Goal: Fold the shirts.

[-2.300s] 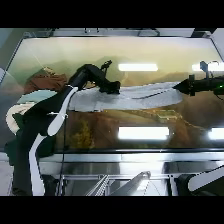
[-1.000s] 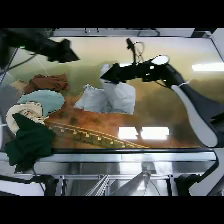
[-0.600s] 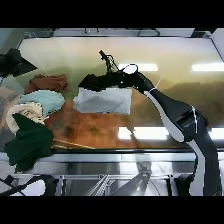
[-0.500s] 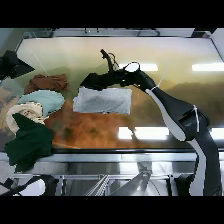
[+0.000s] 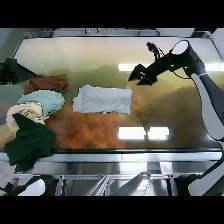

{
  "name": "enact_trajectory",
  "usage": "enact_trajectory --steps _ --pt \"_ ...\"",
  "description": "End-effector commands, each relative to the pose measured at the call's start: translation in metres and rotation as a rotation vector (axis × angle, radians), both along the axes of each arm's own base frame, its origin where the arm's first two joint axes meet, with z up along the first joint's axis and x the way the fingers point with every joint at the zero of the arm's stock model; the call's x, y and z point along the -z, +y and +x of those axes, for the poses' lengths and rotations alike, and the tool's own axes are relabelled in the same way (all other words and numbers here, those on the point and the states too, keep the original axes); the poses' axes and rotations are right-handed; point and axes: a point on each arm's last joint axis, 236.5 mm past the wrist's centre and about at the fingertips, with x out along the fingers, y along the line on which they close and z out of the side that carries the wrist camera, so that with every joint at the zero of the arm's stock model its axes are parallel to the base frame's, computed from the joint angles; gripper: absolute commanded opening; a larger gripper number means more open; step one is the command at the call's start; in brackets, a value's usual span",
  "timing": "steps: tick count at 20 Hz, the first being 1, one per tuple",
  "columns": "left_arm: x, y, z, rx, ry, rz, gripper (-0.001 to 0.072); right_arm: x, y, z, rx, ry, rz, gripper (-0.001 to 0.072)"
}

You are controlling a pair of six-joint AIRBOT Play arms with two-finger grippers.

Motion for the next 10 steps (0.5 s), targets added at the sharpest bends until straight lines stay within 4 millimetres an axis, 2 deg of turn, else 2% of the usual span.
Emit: enact_trajectory --steps 1,3,6,10 --pt "0.001 -0.021 -0.013 0.089 0.022 -0.011 0.0009 0.067 -0.048 -0.022 0.158 0.140 -0.149 0.0659" --pt "0.002 -0.028 -0.018 0.118 0.037 -0.014 0.0009 0.091 -0.027 -0.031 0.205 0.169 -0.049 0.0659" --pt "0.002 -0.033 -0.019 0.131 0.040 -0.016 0.0009 0.096 0.001 -0.028 0.243 0.163 0.117 0.0659" --pt "0.002 -0.034 -0.020 0.133 0.040 -0.018 0.0009 0.115 0.032 -0.037 0.216 0.195 0.135 0.0659"
